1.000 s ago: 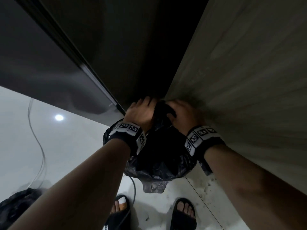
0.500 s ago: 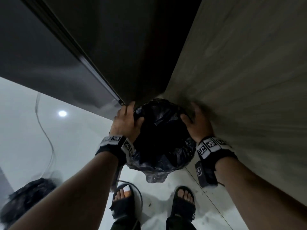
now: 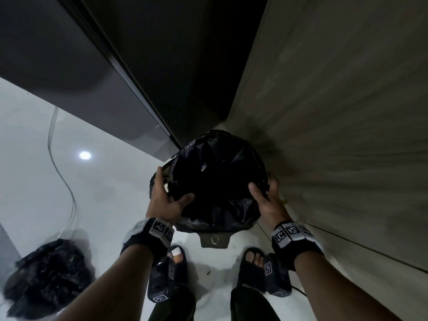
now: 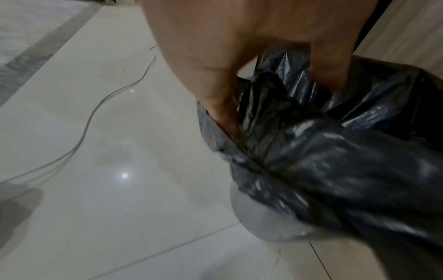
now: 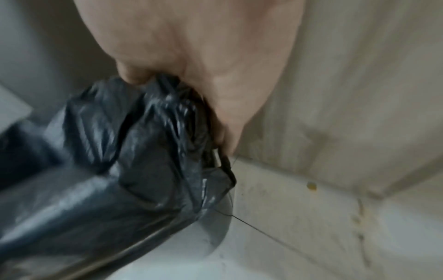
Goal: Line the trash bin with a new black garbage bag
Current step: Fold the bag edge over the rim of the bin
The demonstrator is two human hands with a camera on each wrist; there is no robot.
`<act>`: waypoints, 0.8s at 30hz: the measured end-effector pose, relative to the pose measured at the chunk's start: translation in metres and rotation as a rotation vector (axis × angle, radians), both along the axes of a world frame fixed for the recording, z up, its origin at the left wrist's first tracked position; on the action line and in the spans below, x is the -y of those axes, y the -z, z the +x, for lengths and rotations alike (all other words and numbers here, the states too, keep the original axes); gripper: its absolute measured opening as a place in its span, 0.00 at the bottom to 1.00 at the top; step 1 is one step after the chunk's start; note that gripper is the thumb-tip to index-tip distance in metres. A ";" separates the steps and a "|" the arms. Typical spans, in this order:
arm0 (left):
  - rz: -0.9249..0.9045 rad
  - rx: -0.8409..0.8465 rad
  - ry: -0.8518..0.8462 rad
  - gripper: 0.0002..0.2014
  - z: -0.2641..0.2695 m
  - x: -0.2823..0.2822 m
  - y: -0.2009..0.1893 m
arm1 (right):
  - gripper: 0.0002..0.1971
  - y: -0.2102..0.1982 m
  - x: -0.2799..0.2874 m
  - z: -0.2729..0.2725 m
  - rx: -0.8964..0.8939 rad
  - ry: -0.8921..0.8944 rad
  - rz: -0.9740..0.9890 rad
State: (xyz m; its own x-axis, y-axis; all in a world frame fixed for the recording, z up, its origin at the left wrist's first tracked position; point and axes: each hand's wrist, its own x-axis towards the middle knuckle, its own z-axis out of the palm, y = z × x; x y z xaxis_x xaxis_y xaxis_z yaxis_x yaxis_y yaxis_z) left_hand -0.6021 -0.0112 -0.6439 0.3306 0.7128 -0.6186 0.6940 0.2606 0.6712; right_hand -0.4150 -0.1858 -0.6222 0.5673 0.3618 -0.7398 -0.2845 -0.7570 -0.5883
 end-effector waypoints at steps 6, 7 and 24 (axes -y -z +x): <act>0.255 -0.166 -0.164 0.10 -0.022 0.049 -0.023 | 0.21 0.021 0.032 -0.013 -0.262 0.573 -0.009; 0.219 -0.217 -0.216 0.10 -0.026 0.057 -0.019 | 0.20 0.023 0.035 -0.019 -0.299 0.559 -0.066; -0.457 -0.154 -0.345 0.08 -0.015 0.048 0.038 | 0.08 0.072 0.030 -0.062 -0.276 0.547 0.010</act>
State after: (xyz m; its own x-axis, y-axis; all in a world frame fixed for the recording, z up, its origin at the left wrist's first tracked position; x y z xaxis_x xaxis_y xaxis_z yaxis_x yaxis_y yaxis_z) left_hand -0.6169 -0.0595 -0.6817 0.0098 0.4128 -0.9108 0.5982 0.7274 0.3361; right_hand -0.4774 -0.2161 -0.6944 0.4605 0.0799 -0.8840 -0.7732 -0.4531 -0.4437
